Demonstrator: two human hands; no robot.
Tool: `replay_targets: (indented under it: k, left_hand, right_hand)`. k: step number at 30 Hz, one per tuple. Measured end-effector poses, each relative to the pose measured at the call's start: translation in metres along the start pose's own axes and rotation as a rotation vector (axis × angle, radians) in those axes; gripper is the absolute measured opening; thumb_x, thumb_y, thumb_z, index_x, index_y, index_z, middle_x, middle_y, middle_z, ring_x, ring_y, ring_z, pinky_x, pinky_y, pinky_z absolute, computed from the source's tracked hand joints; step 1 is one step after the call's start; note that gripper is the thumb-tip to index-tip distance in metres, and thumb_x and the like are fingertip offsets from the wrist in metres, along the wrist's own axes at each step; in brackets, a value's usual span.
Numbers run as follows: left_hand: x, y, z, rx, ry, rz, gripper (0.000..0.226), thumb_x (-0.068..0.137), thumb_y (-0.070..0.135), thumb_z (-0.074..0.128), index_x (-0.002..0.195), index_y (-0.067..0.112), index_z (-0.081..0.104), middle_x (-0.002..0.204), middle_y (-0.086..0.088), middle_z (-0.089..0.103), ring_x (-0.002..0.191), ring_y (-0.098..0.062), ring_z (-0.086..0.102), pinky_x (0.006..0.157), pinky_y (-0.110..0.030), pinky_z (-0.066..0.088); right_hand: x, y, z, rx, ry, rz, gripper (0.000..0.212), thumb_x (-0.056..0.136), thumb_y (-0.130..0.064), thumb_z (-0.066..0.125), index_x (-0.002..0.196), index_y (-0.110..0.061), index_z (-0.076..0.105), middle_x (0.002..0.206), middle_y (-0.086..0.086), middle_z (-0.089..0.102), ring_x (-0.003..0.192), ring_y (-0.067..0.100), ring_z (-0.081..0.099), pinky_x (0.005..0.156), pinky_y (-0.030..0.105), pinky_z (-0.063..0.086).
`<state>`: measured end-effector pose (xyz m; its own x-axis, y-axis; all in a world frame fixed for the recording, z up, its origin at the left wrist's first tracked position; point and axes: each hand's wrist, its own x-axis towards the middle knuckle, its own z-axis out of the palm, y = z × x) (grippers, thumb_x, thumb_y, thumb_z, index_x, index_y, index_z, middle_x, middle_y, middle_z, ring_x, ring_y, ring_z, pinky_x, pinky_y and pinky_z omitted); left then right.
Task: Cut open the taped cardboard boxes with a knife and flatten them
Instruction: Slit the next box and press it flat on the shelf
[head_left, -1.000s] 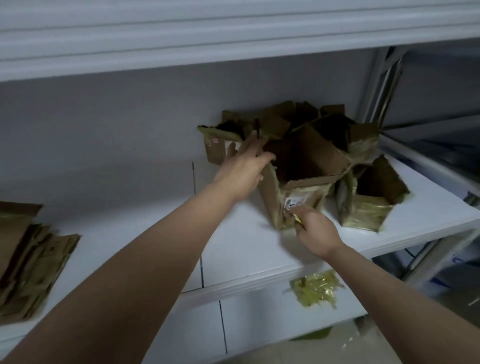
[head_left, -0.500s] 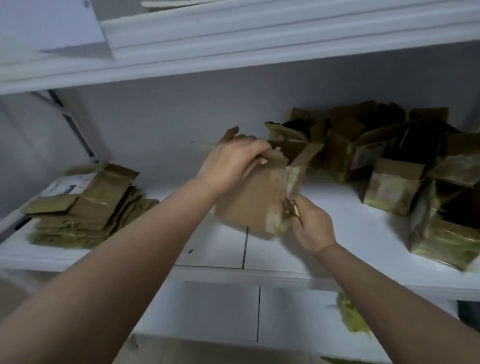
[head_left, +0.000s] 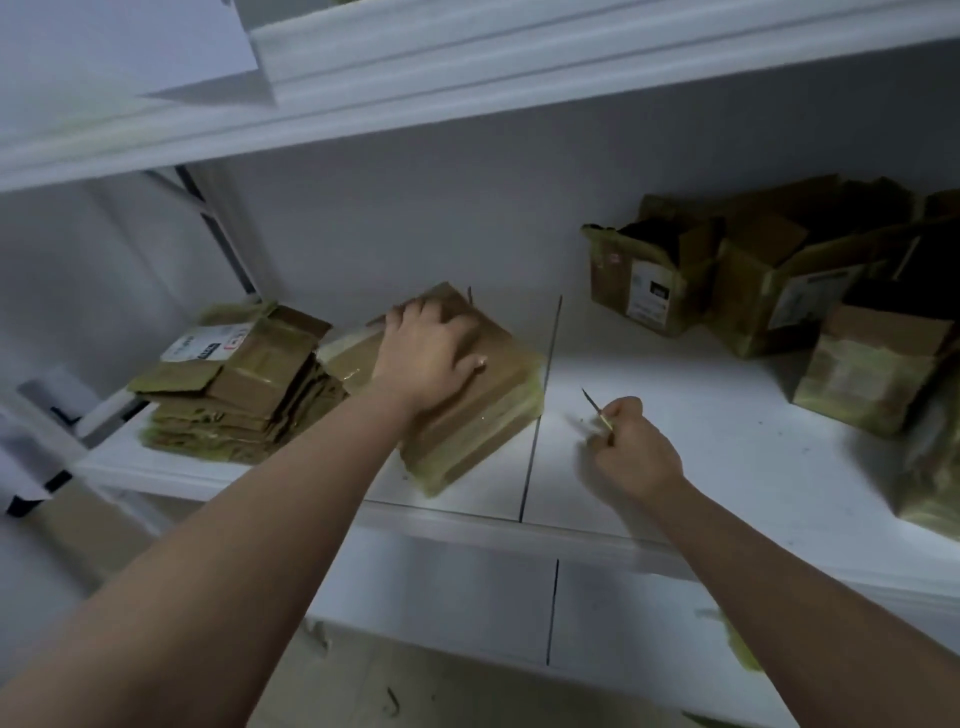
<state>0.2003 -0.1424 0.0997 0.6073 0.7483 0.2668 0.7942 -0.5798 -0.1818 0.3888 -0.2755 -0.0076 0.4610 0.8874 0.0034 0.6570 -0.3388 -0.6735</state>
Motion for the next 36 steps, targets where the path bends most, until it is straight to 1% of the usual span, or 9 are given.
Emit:
replay_targets:
  k: [4,7,12,16,19,22,25,30,36]
  left_hand:
    - [-0.017,-0.024,0.029,-0.126,-0.182,-0.094,0.046,0.100,0.046,0.033,0.142,0.032,0.042,0.146,-0.011,0.036,0.136,-0.031,0.032,0.111,-0.054,0.022]
    - [-0.026,-0.040,0.042,-0.331,-0.222,-0.255,0.054,0.097,0.052,0.027,0.145,0.030,0.038,0.152,-0.013,0.030,0.139,-0.034,0.028,0.112,-0.060,0.021]
    - [-0.023,-0.029,0.040,-0.474,-0.251,-0.308,0.049,0.102,0.044,0.032,0.150,0.031,0.031,0.160,-0.009,0.015,0.149,-0.030,0.002,0.119,-0.049,0.008]
    - [-0.010,-0.008,0.042,-0.434,-0.277,-0.293,0.050,0.102,0.047,0.028,0.150,0.035,0.026,0.161,-0.008,0.012,0.149,-0.031,-0.002,0.118,-0.054,0.009]
    - [0.000,0.006,0.039,-0.410,-0.331,-0.299,0.051,0.102,0.048,0.026,0.151,0.035,0.024,0.161,-0.009,0.011,0.148,-0.034,-0.003,0.115,-0.060,0.012]
    - [0.009,0.026,0.027,-0.415,-0.411,-0.266,0.051,0.104,0.043,0.026,0.153,0.030,0.022,0.161,-0.015,0.009,0.147,-0.038,-0.004,0.119,-0.051,0.003]
    - [0.019,0.044,0.018,-0.355,-0.488,-0.213,0.052,0.105,0.040,0.022,0.154,0.026,0.016,0.159,-0.019,0.011,0.148,-0.034,-0.003,0.120,-0.046,-0.004]
    - [0.031,0.035,0.028,-0.170,-0.510,-0.200,0.056,0.097,0.061,0.018,0.150,0.045,0.013,0.159,-0.011,0.019,0.144,-0.038,0.019,0.112,-0.062,0.020]
    - [0.023,0.035,0.025,-0.099,-0.474,-0.173,0.057,0.095,0.065,0.016,0.149,0.049,0.011,0.154,-0.010,0.025,0.140,-0.042,0.020,0.110,-0.062,0.019]
  right_hand:
    - [0.003,0.006,0.008,0.116,-0.043,0.025,0.027,0.088,-0.011,0.050,0.104,-0.015,0.028,0.081,0.001,0.049,0.075,0.023,0.056,0.059,0.031,0.038]
    - [0.007,0.006,0.011,0.198,-0.057,-0.010,0.018,0.089,0.000,0.044,0.102,-0.011,0.038,0.087,0.005,0.050,0.076,0.020,0.052,0.057,0.029,0.037]
    - [0.017,0.000,0.019,0.399,0.000,-0.013,0.012,0.093,-0.006,0.043,0.096,-0.014,0.051,0.079,0.008,0.057,0.062,0.019,0.051,0.051,0.028,0.042]
    - [0.027,-0.006,0.022,0.487,0.024,0.050,0.011,0.096,-0.012,0.043,0.096,-0.012,0.054,0.071,0.008,0.059,0.052,0.015,0.050,0.040,0.022,0.037]
    - [0.035,-0.005,0.022,0.504,0.094,0.079,0.015,0.097,-0.015,0.043,0.090,-0.008,0.055,0.076,0.009,0.059,0.061,0.017,0.053,0.047,0.022,0.037]
    - [0.048,-0.004,0.021,0.564,0.181,0.140,0.016,0.091,-0.004,0.042,0.083,-0.004,0.056,0.082,0.014,0.057,0.074,0.024,0.053,0.053,0.025,0.038]
    - [0.058,-0.005,0.017,0.589,0.219,0.209,0.017,0.088,-0.003,0.040,0.082,-0.003,0.056,0.080,0.012,0.055,0.074,0.025,0.051,0.051,0.025,0.035]
    - [0.065,-0.002,0.014,0.618,0.277,0.247,0.017,0.088,-0.002,0.039,0.077,-0.006,0.050,0.068,0.002,0.046,0.062,0.016,0.044,0.049,0.025,0.032]
    - [0.071,-0.006,0.012,0.590,0.272,0.240,0.027,0.087,0.000,0.041,0.063,-0.012,0.042,0.067,0.004,0.046,0.057,0.013,0.042,0.044,0.023,0.030]
